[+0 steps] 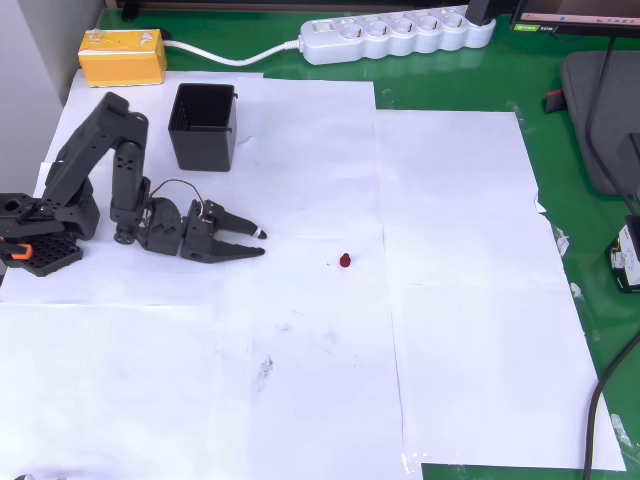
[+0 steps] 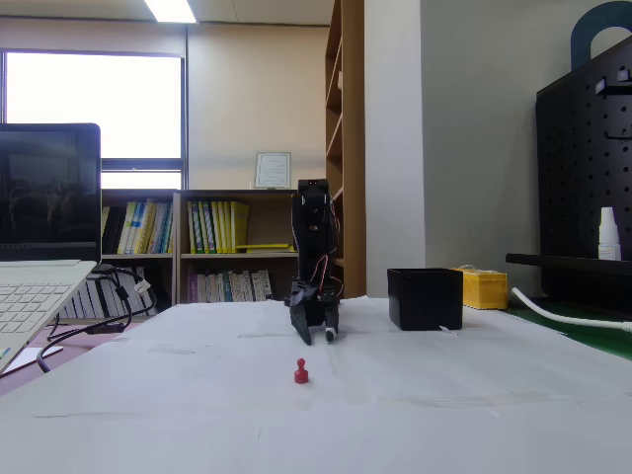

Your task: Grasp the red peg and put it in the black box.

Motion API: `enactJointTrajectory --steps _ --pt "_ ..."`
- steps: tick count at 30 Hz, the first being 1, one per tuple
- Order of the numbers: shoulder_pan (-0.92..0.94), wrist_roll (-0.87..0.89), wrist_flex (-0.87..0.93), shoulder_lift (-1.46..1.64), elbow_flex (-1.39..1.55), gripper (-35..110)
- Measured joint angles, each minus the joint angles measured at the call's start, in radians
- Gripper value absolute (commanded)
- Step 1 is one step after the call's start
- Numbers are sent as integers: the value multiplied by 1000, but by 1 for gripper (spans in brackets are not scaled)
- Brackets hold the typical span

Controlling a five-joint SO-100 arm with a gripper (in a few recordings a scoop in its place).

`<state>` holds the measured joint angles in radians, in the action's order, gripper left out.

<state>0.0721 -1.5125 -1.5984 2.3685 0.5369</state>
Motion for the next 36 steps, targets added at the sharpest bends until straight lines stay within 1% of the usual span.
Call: enactJointTrajectory --steps 4,6,8,13,16,20,30,36 --pt "3 0 -28 64 92 12" --pt "3 0 -3 64 126 14" --pt "2 0 63 44 150 15" --pt "14 34 325 -61 215 22" --pt "23 32 463 -118 250 23" --pt "38 18 572 -156 282 25" --pt "86 -29 709 -150 410 29" --pt "106 -55 718 -61 545 29"
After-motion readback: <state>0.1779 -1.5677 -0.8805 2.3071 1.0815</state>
